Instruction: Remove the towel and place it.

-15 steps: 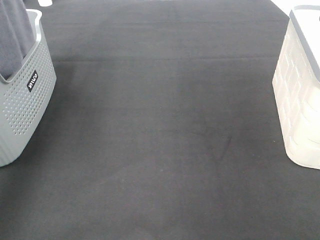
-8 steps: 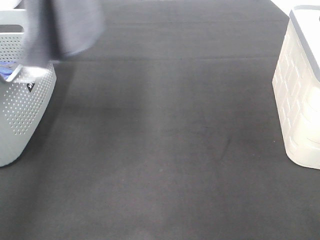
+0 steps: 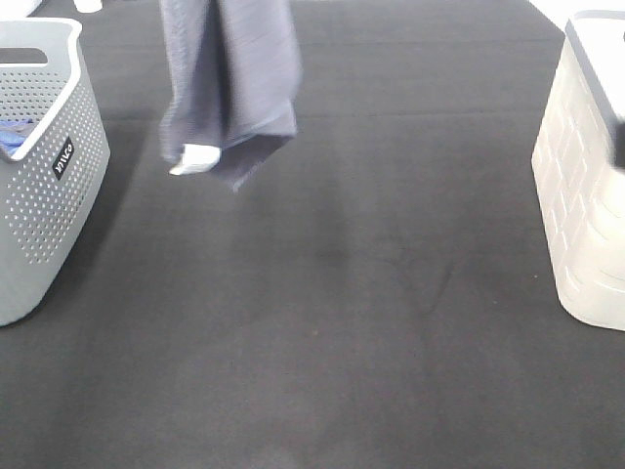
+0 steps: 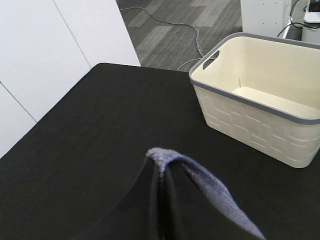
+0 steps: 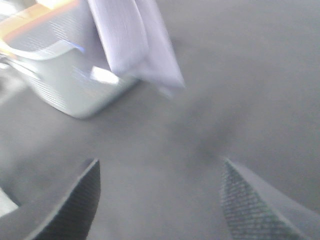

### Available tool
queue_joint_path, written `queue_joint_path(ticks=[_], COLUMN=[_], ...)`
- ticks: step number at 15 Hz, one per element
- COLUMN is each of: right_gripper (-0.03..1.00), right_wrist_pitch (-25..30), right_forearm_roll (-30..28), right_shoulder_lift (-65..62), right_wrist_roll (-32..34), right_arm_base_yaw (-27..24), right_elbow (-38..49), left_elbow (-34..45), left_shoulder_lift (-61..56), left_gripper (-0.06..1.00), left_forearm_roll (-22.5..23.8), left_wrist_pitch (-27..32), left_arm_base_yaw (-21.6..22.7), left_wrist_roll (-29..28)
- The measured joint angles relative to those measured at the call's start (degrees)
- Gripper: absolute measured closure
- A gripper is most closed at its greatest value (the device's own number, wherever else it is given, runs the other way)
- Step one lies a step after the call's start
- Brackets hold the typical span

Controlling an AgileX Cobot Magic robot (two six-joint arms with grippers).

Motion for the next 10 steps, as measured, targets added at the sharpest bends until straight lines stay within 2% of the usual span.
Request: queue_joint_path(ticks=[4, 6, 8, 10], right_gripper=[0.35, 0.35, 0.35, 0.35], right_wrist_pitch=[1.1, -0.7, -6.3, -11.3], right_forearm_roll=[19.4, 23.3, 24.9, 27.1], right_shoulder_lift=[10.8, 14.6, 19.2, 23.7], right_wrist_roll=[-20.7, -26.9, -30.7, -34.7], right_arm_base_yaw=[0.6, 6.0, 12.5, 16.7], right_elbow=[0.0, -0.1, -0.1, -0.3], left_elbow=[0.0, 0.0, 0.0, 0.0], left_shoulder_lift=[2.1, 2.6, 3.3, 3.6], left_gripper=[0.94, 0.94, 0.94, 0.94], left_forearm_roll=[0.3, 0.9, 1.1, 1.1], left_wrist_pitch=[0.0, 0.0, 0.0, 0.1], left_arm_base_yaw=[-4.2, -6.4, -8.1, -9.2], left_wrist_roll=[0.2, 0.4, 1.3, 3.4])
